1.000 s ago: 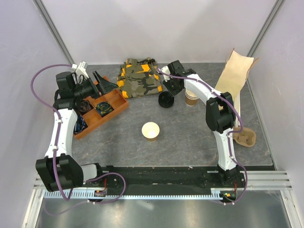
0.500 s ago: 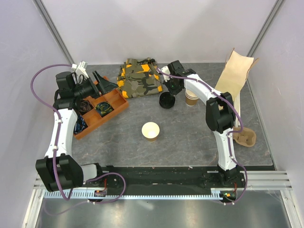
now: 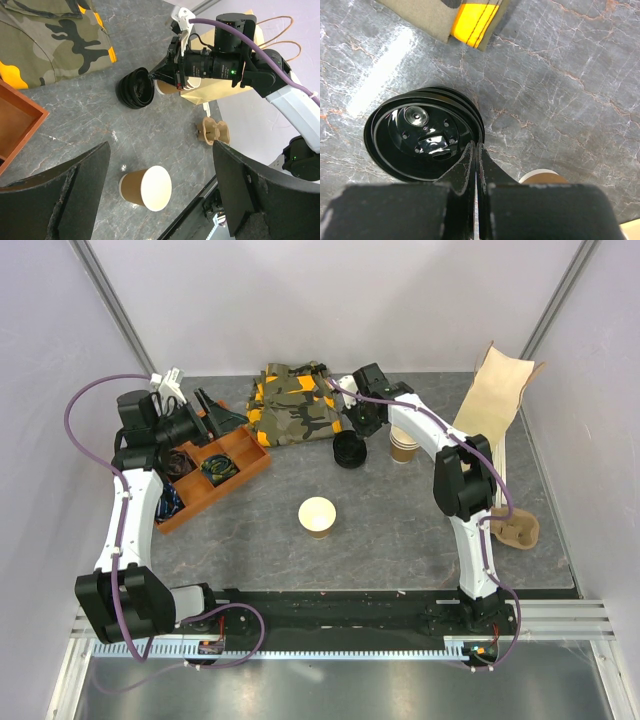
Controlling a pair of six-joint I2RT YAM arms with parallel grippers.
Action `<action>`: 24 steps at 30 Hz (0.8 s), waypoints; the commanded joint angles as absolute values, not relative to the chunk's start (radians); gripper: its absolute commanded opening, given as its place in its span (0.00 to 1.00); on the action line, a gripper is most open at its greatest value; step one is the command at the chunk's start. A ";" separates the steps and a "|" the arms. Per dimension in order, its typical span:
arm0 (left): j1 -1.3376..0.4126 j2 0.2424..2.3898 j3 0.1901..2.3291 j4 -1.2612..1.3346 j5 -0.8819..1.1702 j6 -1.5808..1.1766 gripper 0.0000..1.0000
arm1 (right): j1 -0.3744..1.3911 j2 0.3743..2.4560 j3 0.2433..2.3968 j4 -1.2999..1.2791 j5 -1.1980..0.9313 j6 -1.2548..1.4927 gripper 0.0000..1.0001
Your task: Pack the takeout coffee
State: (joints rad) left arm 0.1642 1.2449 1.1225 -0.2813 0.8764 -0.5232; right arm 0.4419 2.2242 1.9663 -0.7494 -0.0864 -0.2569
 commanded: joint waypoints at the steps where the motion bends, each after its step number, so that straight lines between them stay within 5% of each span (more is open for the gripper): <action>1: 0.163 1.233 1.118 -0.230 0.911 -0.529 0.90 | 0.440 2.154 2.011 -0.752 -0.114 -0.244 0.00; 18: 0.141 1.209 1.069 -0.161 0.900 -0.511 0.88 | 0.430 2.152 2.043 -0.791 -0.152 -0.250 0.00; 24: 0.138 1.209 1.065 -0.158 0.899 -0.515 0.88 | 0.430 2.169 2.039 -0.805 -0.158 -0.241 0.35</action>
State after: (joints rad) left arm 0.1429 1.2297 1.0725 -0.2054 0.8753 -0.5224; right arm 0.4335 2.2074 2.0037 -0.7929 -0.1425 -0.2565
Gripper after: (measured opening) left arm 0.886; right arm 0.279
